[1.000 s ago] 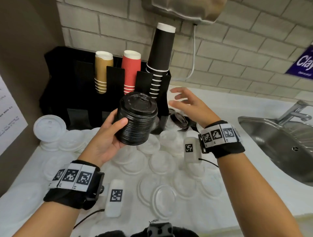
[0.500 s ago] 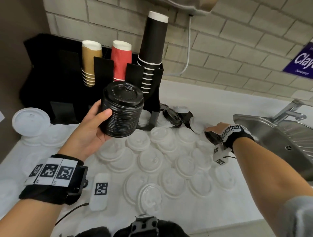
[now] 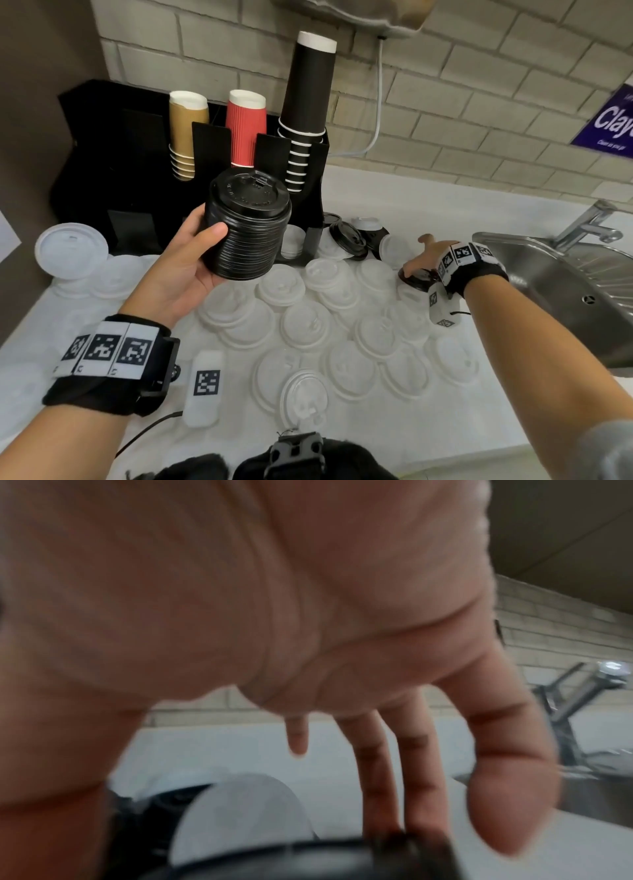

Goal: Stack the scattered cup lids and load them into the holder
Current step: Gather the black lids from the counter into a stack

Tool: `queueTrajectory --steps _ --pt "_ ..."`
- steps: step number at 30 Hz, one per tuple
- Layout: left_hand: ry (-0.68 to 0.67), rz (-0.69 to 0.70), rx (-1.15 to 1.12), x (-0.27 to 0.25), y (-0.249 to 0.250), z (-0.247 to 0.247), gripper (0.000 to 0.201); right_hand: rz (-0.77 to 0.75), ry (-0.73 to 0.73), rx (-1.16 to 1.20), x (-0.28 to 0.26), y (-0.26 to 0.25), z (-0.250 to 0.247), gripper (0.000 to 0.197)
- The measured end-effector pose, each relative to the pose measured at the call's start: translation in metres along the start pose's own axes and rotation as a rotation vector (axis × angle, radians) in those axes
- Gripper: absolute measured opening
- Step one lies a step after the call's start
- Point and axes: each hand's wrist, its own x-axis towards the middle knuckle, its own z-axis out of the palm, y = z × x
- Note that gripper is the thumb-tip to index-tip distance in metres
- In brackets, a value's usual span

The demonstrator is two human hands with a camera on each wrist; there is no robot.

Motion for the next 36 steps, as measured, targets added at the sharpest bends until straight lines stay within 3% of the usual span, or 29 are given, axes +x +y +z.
queueTrajectory --steps 3,6,10,14,19,27,36 --pt "0.001 -0.012 -0.006 0.000 0.000 0.001 0.062 -0.112 -0.153 -0.101 -0.019 -0.022 -0.016 0.094" --pt "-0.027 -0.035 -0.029 -0.001 -0.003 0.002 0.070 -0.331 -0.262 0.144 -0.048 -0.043 -0.038 0.081" --pt "-0.093 -0.081 -0.093 -0.004 -0.011 0.006 0.084 -0.748 -0.131 0.764 -0.102 -0.076 -0.055 0.057" --pt "-0.073 -0.107 -0.103 -0.006 -0.015 0.011 0.088 -0.928 0.084 1.070 -0.146 -0.108 -0.051 0.048" --pt "0.011 -0.113 -0.102 -0.009 -0.016 0.010 0.047 -1.020 0.295 1.091 -0.182 -0.129 -0.027 0.039" --pt "-0.004 -0.111 0.002 -0.010 -0.019 0.010 0.053 -1.010 0.513 0.990 -0.192 -0.149 -0.007 0.037" --pt "-0.053 -0.118 0.030 -0.007 -0.022 0.008 0.066 -1.018 0.421 0.954 -0.189 -0.151 -0.004 0.026"
